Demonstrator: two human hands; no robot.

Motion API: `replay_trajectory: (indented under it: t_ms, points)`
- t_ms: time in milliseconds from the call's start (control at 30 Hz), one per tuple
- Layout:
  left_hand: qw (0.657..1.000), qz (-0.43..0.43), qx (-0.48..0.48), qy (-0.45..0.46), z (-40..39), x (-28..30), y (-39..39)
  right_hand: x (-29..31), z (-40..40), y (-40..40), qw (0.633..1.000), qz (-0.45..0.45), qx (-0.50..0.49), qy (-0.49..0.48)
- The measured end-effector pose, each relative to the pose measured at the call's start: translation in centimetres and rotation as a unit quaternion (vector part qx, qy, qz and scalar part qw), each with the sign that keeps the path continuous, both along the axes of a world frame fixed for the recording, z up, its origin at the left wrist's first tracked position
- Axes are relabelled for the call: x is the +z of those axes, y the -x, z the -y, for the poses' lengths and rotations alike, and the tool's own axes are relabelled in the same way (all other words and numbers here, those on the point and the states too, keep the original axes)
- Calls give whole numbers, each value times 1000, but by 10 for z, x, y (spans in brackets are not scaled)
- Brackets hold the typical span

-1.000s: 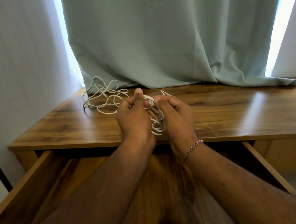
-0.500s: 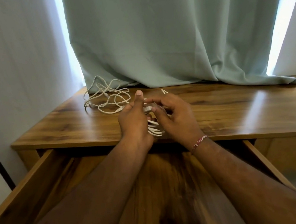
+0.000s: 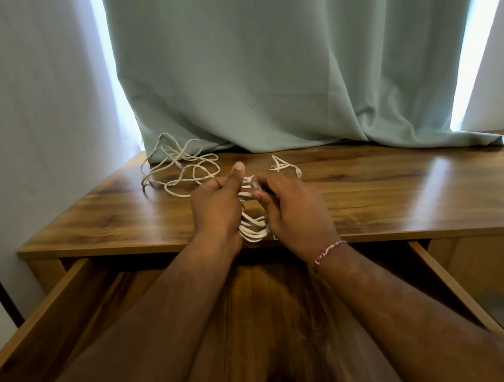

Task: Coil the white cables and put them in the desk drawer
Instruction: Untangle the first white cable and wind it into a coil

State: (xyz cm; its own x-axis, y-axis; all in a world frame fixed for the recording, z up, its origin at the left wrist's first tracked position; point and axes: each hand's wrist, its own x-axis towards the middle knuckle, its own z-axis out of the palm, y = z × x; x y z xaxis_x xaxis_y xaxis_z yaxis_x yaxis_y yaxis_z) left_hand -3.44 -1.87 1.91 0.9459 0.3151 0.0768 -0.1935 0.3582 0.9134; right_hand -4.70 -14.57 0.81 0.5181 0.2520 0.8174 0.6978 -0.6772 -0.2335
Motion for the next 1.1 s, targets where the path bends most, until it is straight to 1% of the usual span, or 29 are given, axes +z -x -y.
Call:
replay_trajectory:
  t_ms: [100,200,267,300,333,367,400,433,467,500,533,567,667,767,800,833,900,933,967,1000,1033,1067,1100]
  points:
    - [999,12,30,-40,-5,-3,-2,0,-3,1,999,29,-14,-16]
    - [997,13,51,-53,-9,-10,-9,3,-8,6,998,31,-22,-51]
    - [995,13,71,-68,-9,-9,-9,7,-13,9,992,-16,-28,-119]
    - [994,18,76,-77,-9,-6,-8,12,-15,7,976,-72,-22,-202]
    - [993,31,77,-87,-8,-3,-7,18,-16,6,933,-150,8,-327]
    - [991,52,75,-102,-7,1,-7,26,-16,8,856,-231,63,-457]
    - [987,77,73,-118,-7,4,-7,31,-15,11,768,-295,117,-557]
    - [983,98,73,-137,-7,6,-6,36,-13,14,700,-335,154,-612]
    - [979,116,73,-153,-6,6,-4,39,-9,15,668,-358,167,-630]
    - [974,129,75,-168,-5,5,-4,39,-6,17,654,-372,177,-635]
    - [971,137,78,-182,-4,3,-4,40,-3,17,653,-374,185,-633]
    - [968,142,80,-193,-3,2,-4,40,-1,17,660,-369,192,-626]
    - [962,151,77,-213,-6,3,-3,43,5,14,716,-355,185,-572]
    - [953,131,18,-272,-9,1,1,42,10,12,752,-367,170,-521]
    - [948,125,-14,-294,-8,-1,3,39,11,12,772,-355,159,-502]
    - [942,123,-41,-310,-7,-4,5,34,13,8,806,-329,132,-473]
    - [939,120,-66,-316,-4,-7,6,26,14,0,883,-257,50,-390]
    - [943,116,-68,-305,-3,-7,6,25,15,-1,899,-240,23,-367]
    - [948,111,-70,-288,-3,-7,6,24,17,-3,898,-243,12,-366]
    - [953,109,-71,-275,-3,-6,6,24,20,-5,876,-275,29,-395]
    - [954,109,-71,-268,-4,-4,7,25,22,-5,827,-335,67,-446]
    - [954,111,-73,-267,-5,-4,7,26,24,-3,763,-404,112,-492]
    - [954,111,-75,-269,-6,-4,7,27,26,-2,711,-452,148,-517]
